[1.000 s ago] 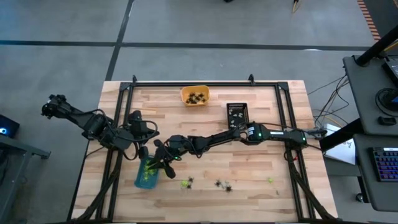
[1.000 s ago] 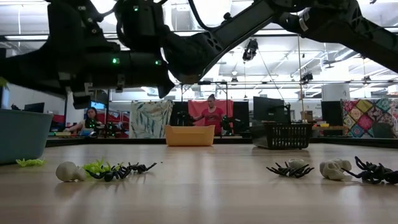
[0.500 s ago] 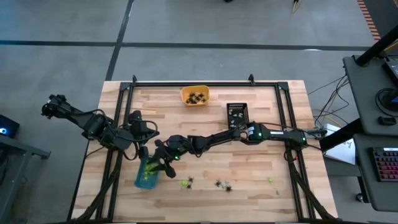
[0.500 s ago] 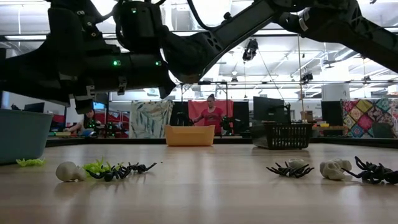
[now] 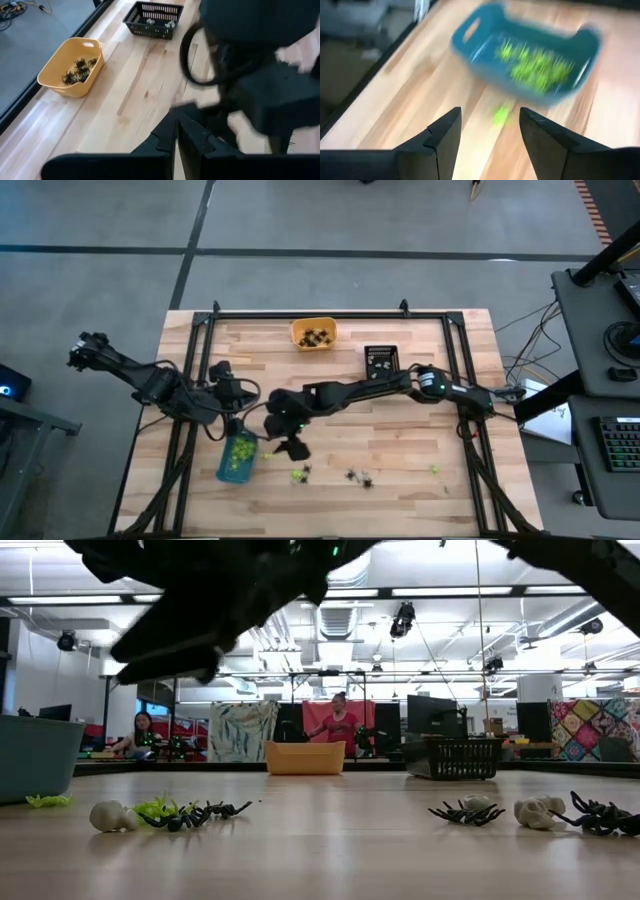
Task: Sort Halloween decoration
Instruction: Put the green spider toy into the blue bin
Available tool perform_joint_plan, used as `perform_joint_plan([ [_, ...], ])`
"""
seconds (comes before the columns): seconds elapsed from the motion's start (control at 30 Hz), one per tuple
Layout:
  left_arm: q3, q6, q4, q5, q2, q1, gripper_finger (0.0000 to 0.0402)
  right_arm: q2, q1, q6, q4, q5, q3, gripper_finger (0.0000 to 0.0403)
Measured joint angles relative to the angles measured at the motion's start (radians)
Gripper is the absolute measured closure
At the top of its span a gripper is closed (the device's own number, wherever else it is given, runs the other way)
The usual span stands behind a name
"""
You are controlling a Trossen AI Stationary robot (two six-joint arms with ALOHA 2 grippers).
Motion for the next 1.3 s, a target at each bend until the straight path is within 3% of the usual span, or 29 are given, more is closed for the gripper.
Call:
perform_joint_plan([
  [0.33, 0.0, -0.012, 0.024, 0.06, 0.155, 0.0, 0.0402, -0.072, 0.043, -0.021, -0.476, 0.005, -0.004, 0.0209],
  [0.73, 0.002, -0.004, 0.091, 0.218, 0.371, -0.003, 0.0402, -0.085, 0.13, 0.025, -0.838, 0.006, -0.006, 0.0209],
  [1.03, 0.029, 0.001, 0.108, 0.237, 0.473, -0.021, 0.0402, -0.133, 0.176, 0.053, -0.92, 0.007, -0.05, 0.0209],
  [1.3, 0.041, -0.03, 0.112, 0.269, 0.48, -0.038, 0.0402, -0.286, 0.2, 0.126, -0.845, 0.057, -0.256, 0.0209],
])
